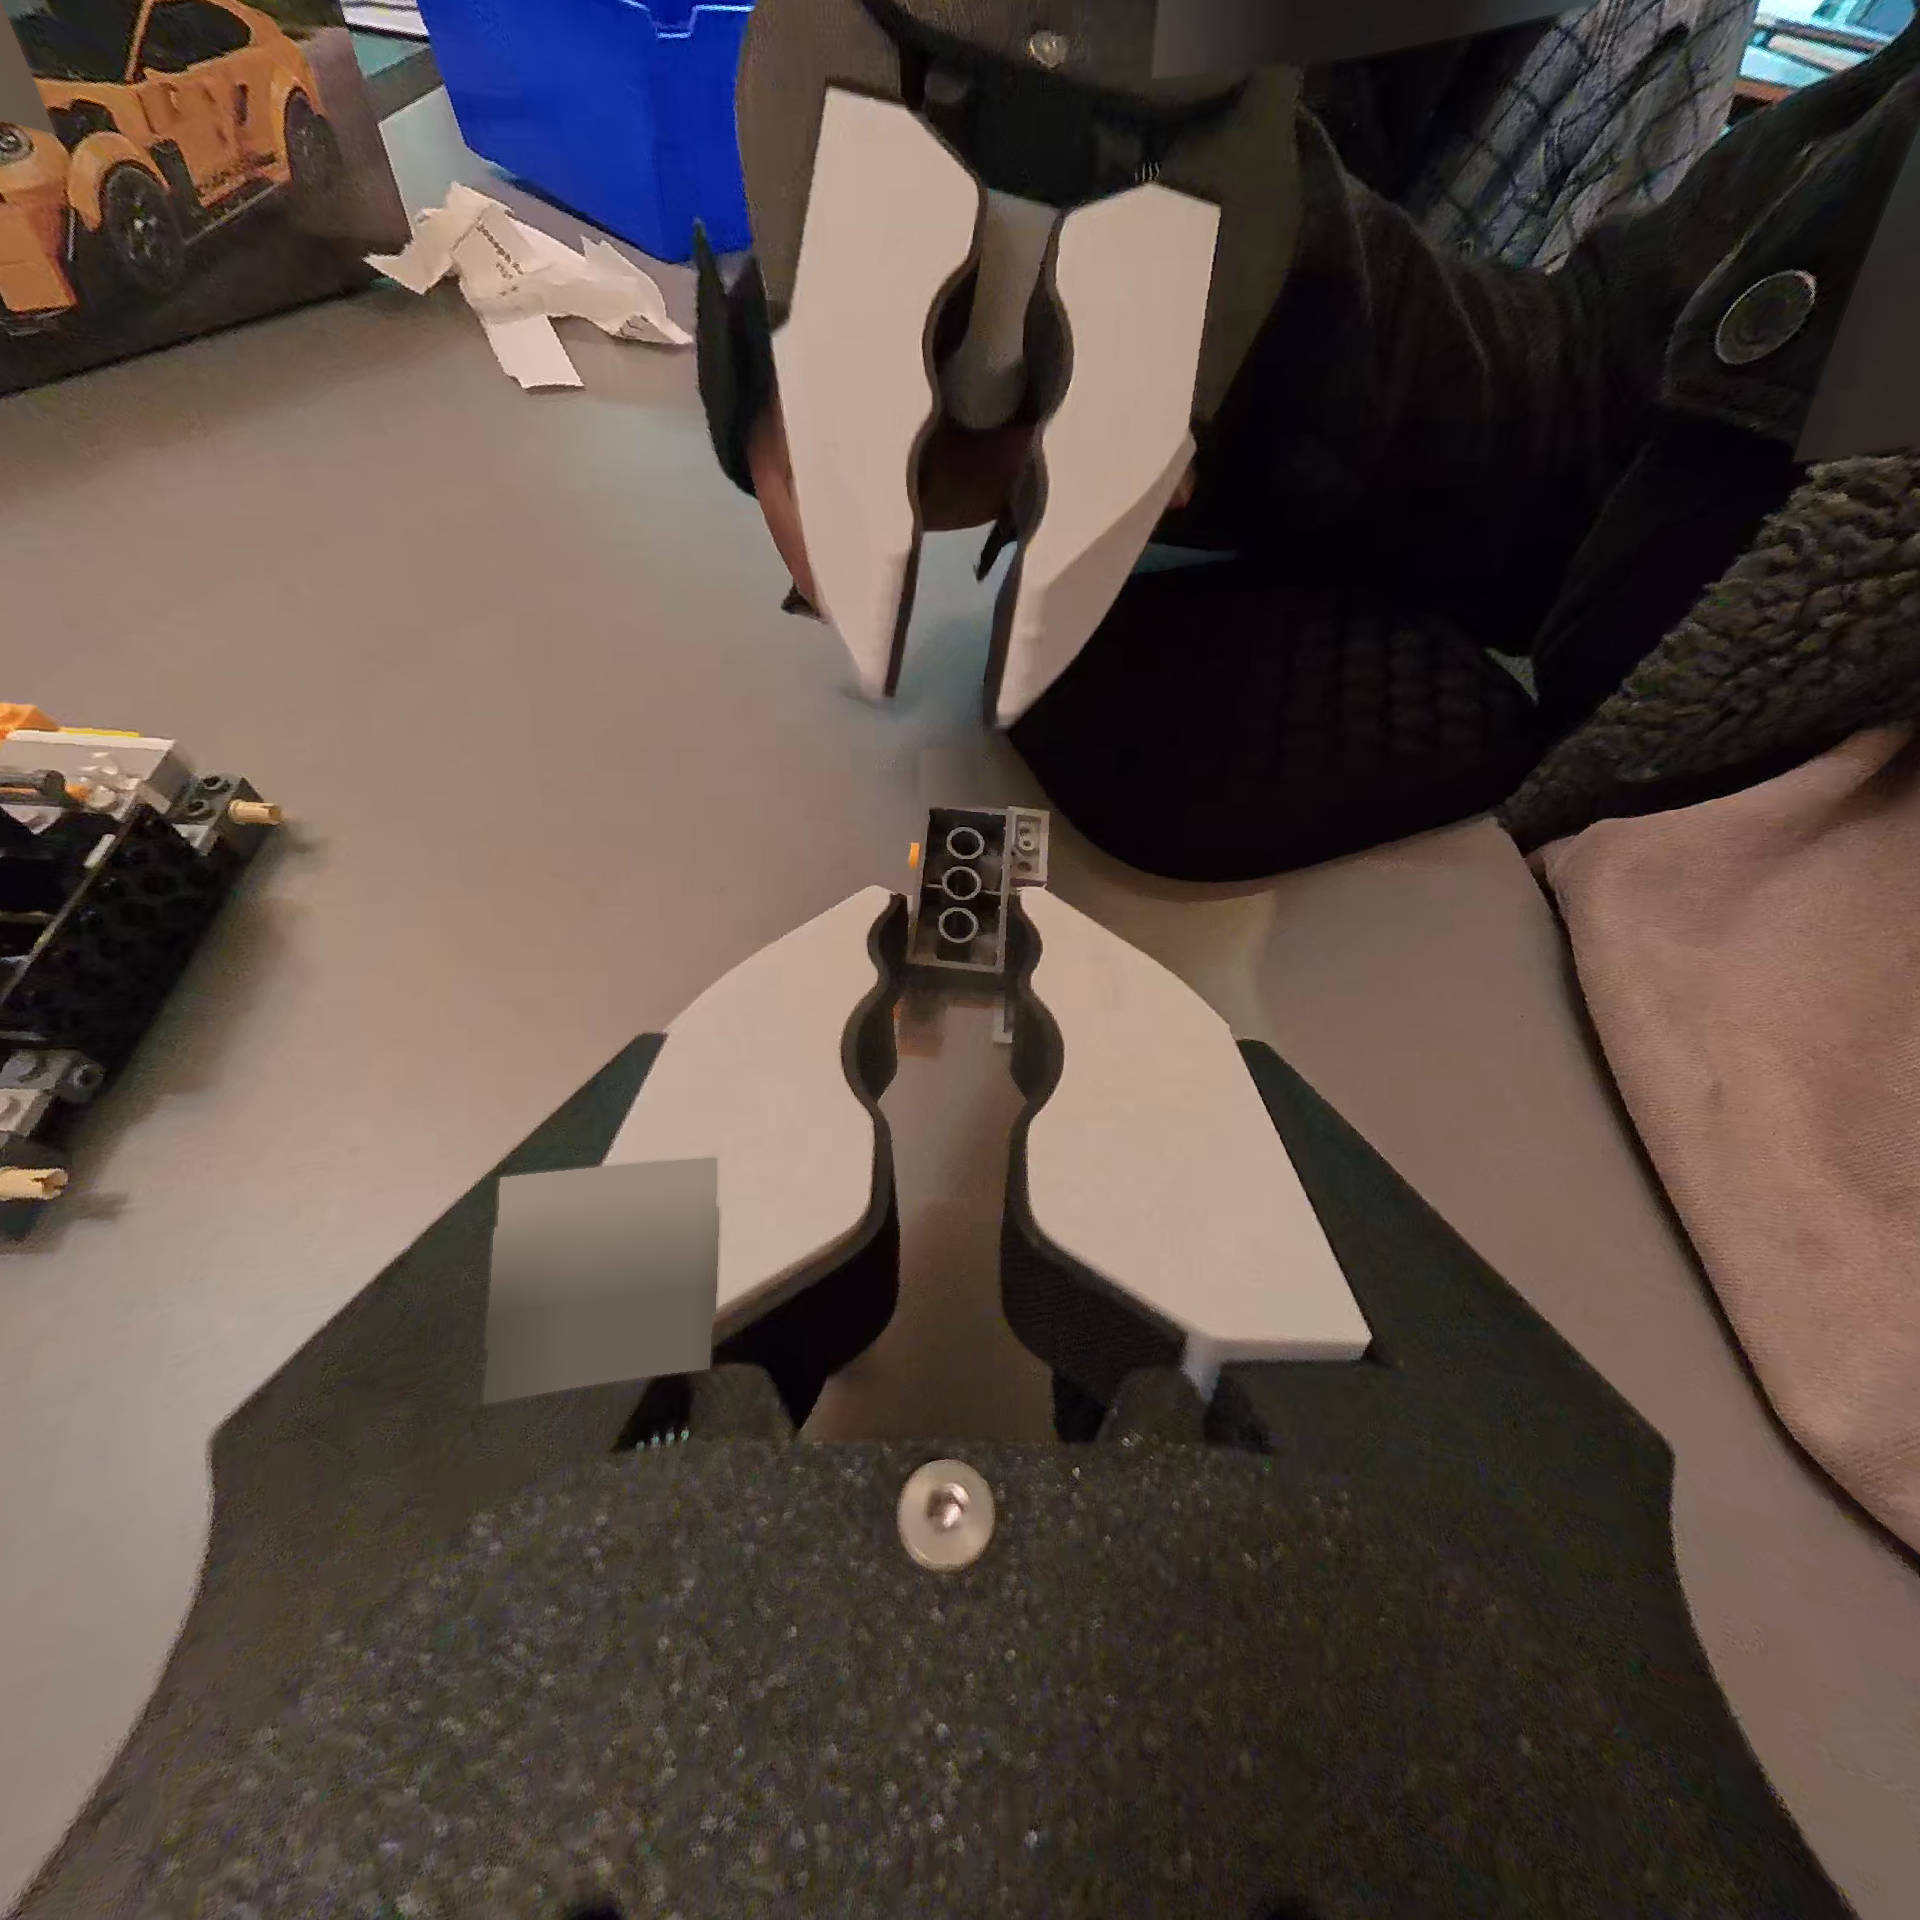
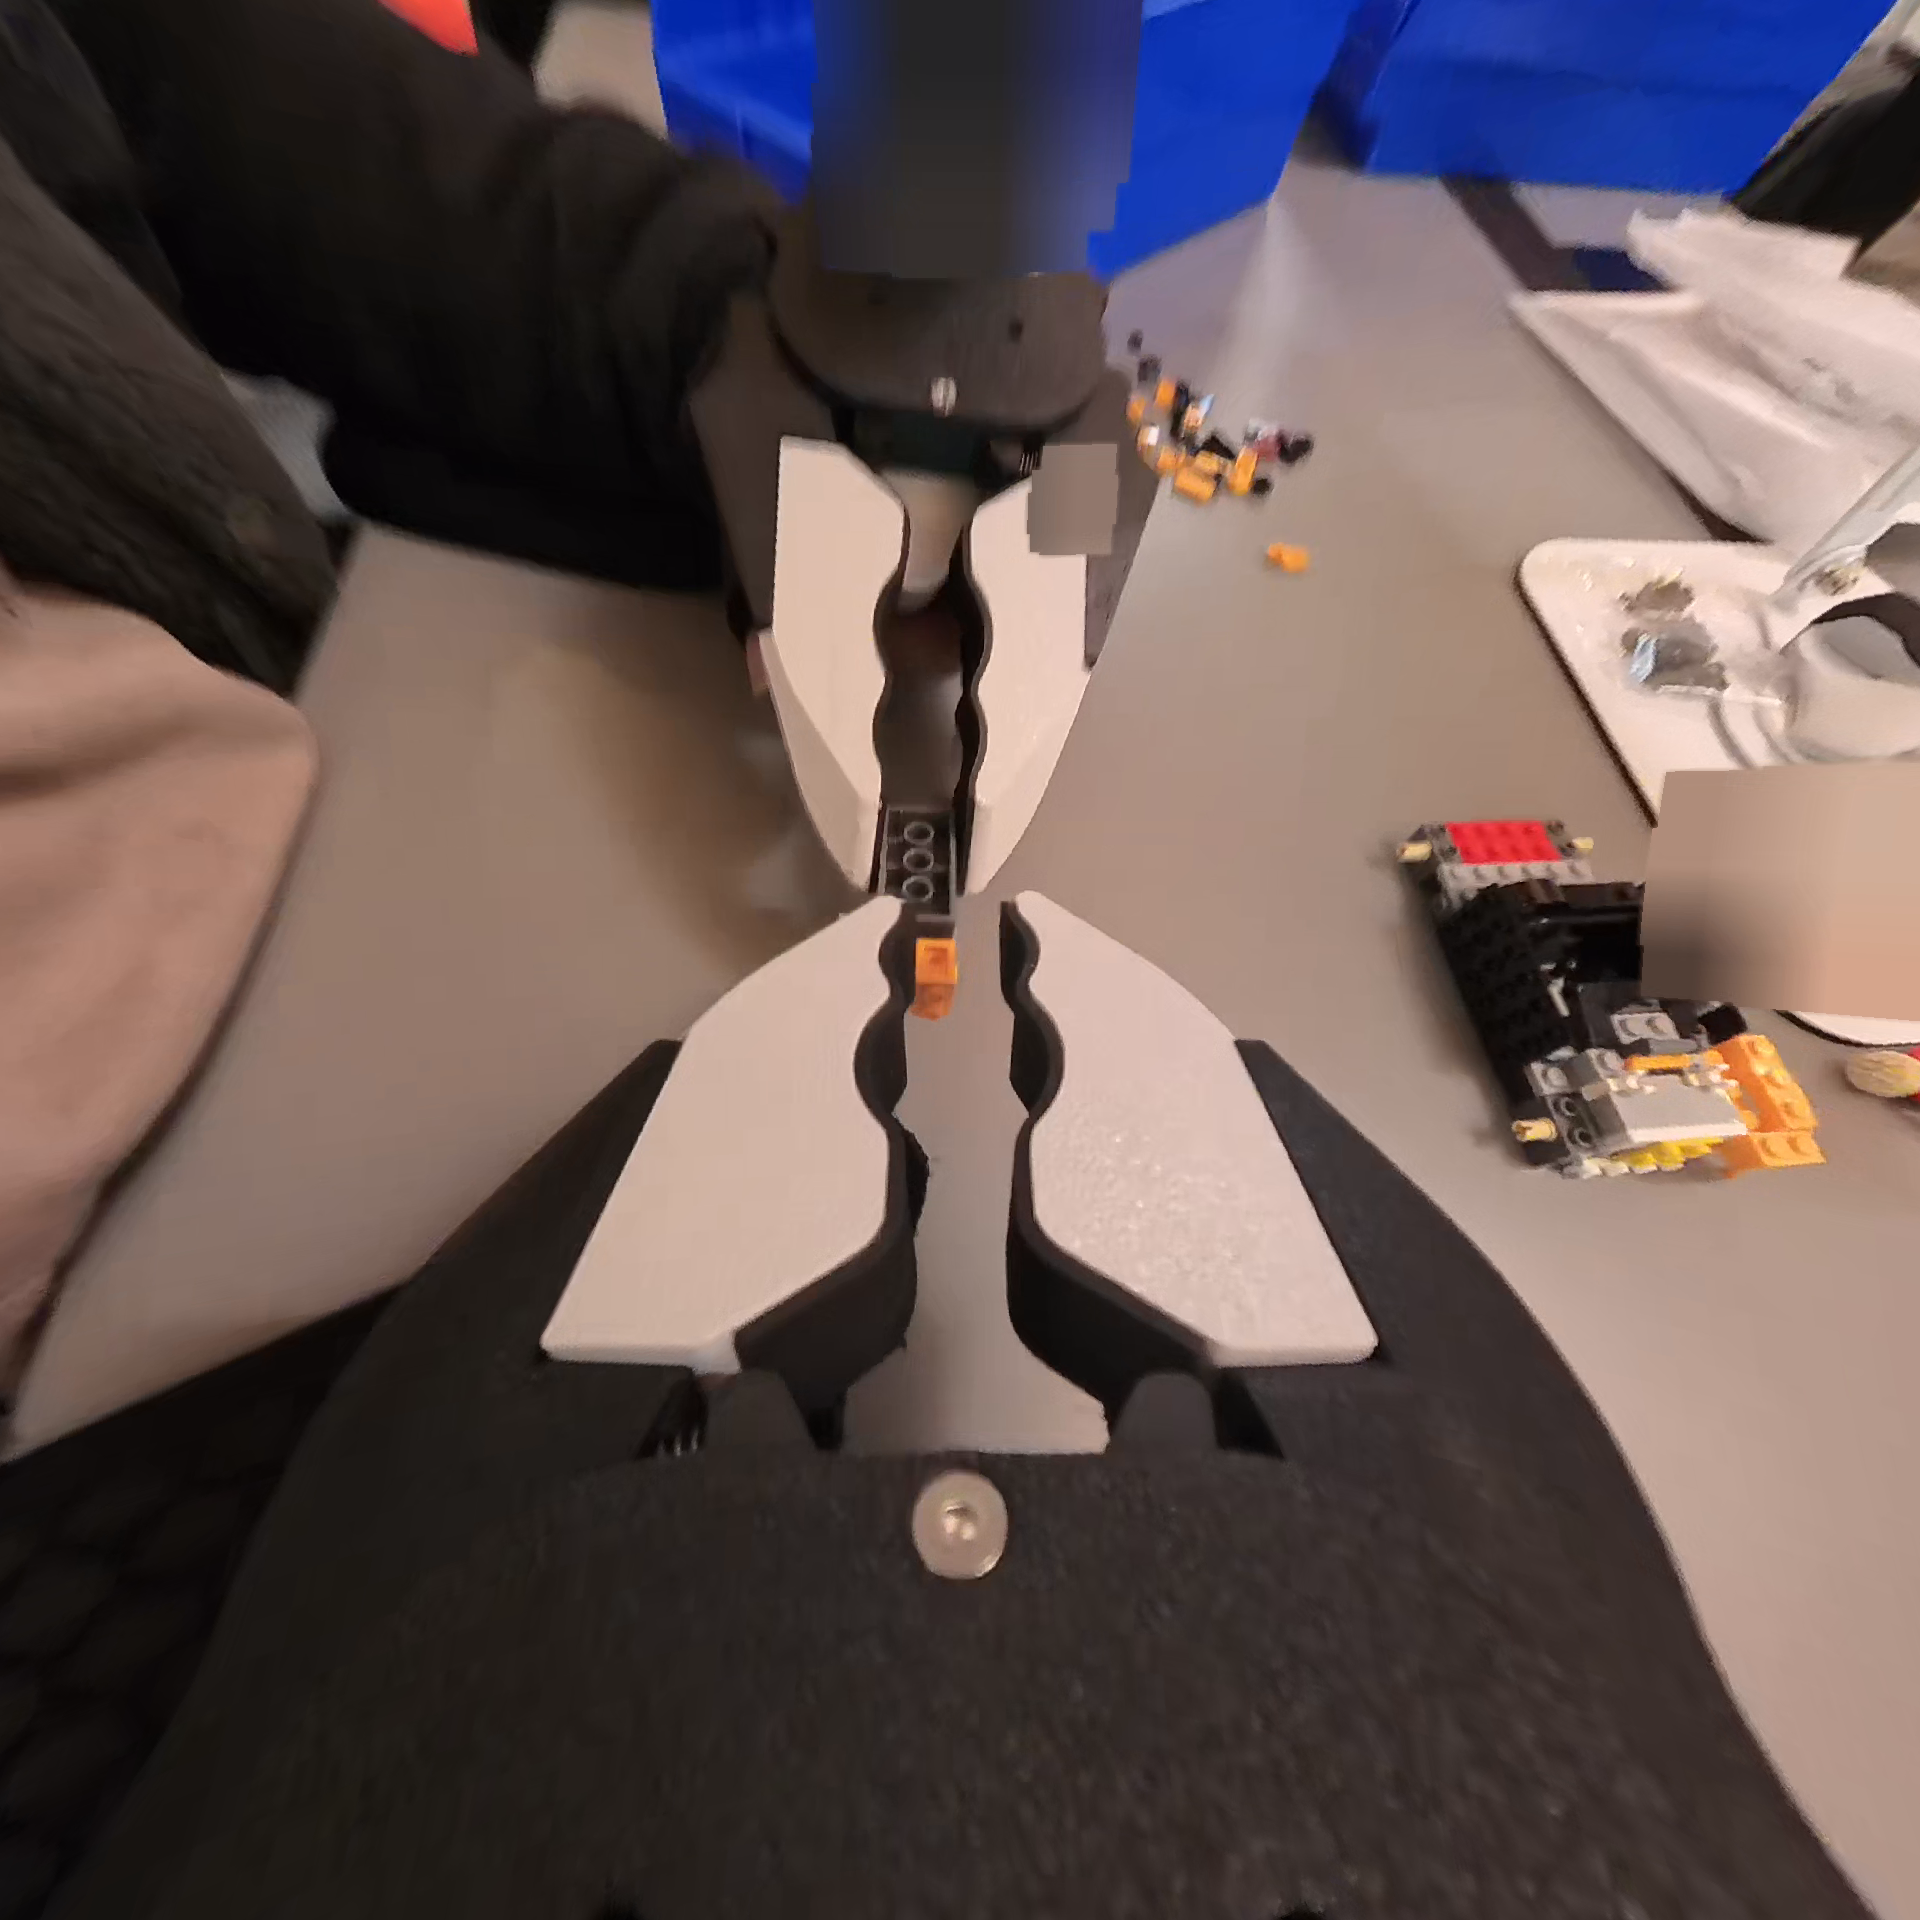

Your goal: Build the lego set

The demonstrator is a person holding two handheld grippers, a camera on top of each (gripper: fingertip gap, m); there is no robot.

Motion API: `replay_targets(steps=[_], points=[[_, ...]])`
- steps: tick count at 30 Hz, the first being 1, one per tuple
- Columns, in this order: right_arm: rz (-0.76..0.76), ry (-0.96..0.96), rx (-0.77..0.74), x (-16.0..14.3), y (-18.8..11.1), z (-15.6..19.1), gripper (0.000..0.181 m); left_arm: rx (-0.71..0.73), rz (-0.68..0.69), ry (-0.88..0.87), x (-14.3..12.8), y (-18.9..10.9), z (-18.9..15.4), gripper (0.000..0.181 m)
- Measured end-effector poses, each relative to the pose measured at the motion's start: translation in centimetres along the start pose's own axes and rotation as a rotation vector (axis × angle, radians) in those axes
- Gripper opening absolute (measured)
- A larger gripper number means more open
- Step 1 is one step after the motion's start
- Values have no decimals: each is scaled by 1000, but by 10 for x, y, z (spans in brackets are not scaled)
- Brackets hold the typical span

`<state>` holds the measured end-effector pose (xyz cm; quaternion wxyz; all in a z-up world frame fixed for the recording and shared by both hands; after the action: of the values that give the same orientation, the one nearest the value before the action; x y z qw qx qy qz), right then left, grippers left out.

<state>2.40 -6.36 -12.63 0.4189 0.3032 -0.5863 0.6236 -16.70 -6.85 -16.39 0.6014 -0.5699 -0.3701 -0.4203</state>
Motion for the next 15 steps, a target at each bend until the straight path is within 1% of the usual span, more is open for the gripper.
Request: replay_targets(steps=[3, 5, 10, 15], points=[[-77, 83, 28, 3, -10, -8, 15, -28, -20, -32, 0, -1, 1, 18], [-93, 161, 64, 1, -13, -16, 18, -47, -37, -55, 0, -2, 2, 18], [-33, 370, 286, -12, -5, -25, 26, -102, -68, -90, 1, -4, 2, 18], [63, 564, 437, -13, 1, -26, 29, -135, -75, -58, 4, -5, -2, 18]])
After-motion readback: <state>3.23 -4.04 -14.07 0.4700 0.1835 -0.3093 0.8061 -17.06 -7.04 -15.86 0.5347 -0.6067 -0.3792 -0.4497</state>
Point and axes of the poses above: each gripper's, where its closed fingertips meet, y out along the fingers, x out of its top, z = x × y across the jaws, the point moved 10 cm from there along -y, back along the fingers, and after that the axes turned 13 degrees about y, right-handed, at the moved point
